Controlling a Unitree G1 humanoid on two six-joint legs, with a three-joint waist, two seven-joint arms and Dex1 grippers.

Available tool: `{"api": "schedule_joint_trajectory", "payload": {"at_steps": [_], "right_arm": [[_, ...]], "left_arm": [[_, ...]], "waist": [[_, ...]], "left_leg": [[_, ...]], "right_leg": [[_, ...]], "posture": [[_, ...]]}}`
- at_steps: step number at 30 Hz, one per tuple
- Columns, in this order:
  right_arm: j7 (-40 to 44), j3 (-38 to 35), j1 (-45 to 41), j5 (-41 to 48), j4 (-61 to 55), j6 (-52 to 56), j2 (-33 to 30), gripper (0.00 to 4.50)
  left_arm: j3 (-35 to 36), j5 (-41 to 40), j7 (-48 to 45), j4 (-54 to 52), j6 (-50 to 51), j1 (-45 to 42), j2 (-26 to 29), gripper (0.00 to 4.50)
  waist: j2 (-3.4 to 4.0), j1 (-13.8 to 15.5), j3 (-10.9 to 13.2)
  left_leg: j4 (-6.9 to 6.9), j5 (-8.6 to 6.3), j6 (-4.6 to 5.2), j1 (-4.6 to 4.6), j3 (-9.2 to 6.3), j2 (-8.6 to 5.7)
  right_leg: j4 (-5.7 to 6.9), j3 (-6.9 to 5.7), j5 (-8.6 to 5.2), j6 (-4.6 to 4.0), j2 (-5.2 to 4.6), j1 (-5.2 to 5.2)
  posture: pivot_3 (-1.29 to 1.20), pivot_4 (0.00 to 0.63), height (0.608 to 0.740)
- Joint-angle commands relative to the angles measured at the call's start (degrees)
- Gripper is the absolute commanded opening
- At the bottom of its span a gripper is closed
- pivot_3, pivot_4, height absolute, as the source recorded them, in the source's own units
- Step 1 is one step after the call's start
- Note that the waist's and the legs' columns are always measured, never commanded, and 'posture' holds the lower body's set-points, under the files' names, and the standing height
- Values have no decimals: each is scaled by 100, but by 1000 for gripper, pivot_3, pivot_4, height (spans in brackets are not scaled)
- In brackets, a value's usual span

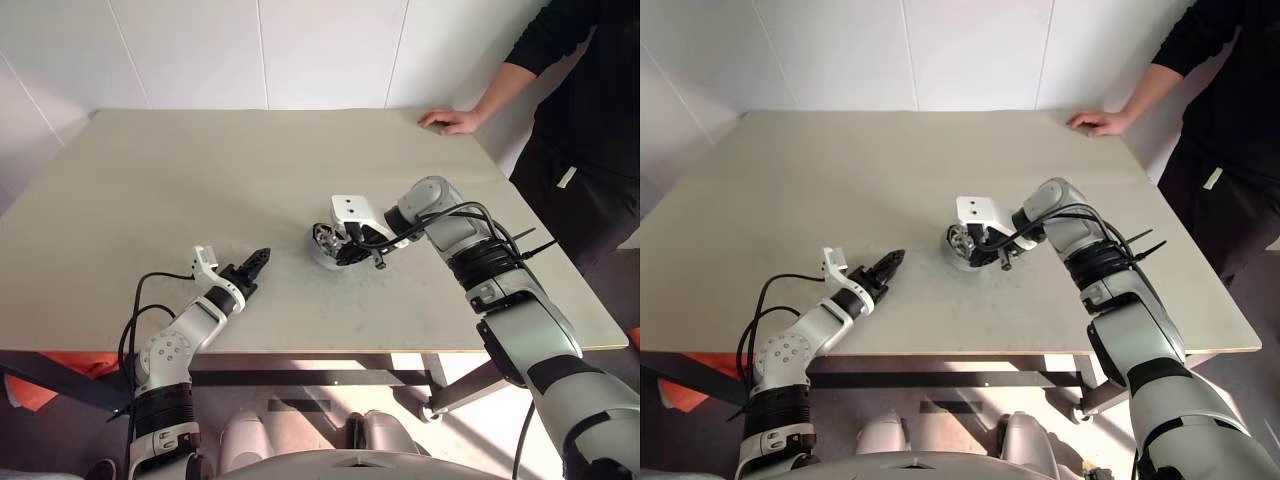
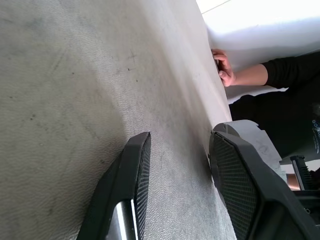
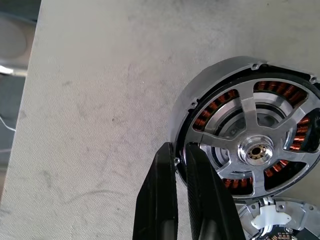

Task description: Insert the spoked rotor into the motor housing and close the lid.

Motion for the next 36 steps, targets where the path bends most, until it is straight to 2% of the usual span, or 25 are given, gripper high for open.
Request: {"api": "schedule_joint_trajectory", "payload": {"at_steps": [1,7,16,19,23,29,36], "right_arm": [[-139,-102,-210,253,-629,746,60,4],[-774,30,-286,179,-235,839,285,4],[-1042,103,-555,328,236,1386,521,4],[-1008,90,-625,445,154,1574,558,933],[-831,-4,-769,800,-538,1993,511,2204],[-868,-149,-942,1340,-1181,2459,470,2204],[-1667,-413,-617,1401,-965,1259,588,2204]], "left_arm": [[-71,49,39,83,55,86,23,2090],[-49,39,72,-5,78,177,81,2090],[11,-43,121,-169,76,329,158,2090],[-4,-46,143,-200,70,355,157,2090],[-6,-56,147,-198,64,374,168,2090],[-44,-19,112,-71,55,282,209,2090],[-102,20,7,37,87,79,403,2090]], "waist": [[0,8,0],[0,7,0],[0,-1,0],[0,-1,0],[1,-1,0],[-1,13,-1],[-2,63,-2]], "left_leg": [[0,0,-1,0,0,0],[-4,2,-4,1,0,0],[-8,6,-12,6,0,-1],[-7,6,-13,8,0,-1],[-11,7,-14,11,0,0],[-13,8,-16,19,-1,0],[-12,14,-26,36,-2,0]], "right_leg": [[0,0,0,0,0,0],[-2,0,0,1,-1,0],[1,0,0,1,0,0],[1,1,0,1,-1,2],[2,1,0,1,1,2],[2,1,0,1,1,8],[10,3,0,2,1,19]], "posture": [[0,0,740],[0,0,740],[0,0,740],[0,0,740],[0,0,740],[0,0,740],[0,0,740]]}}
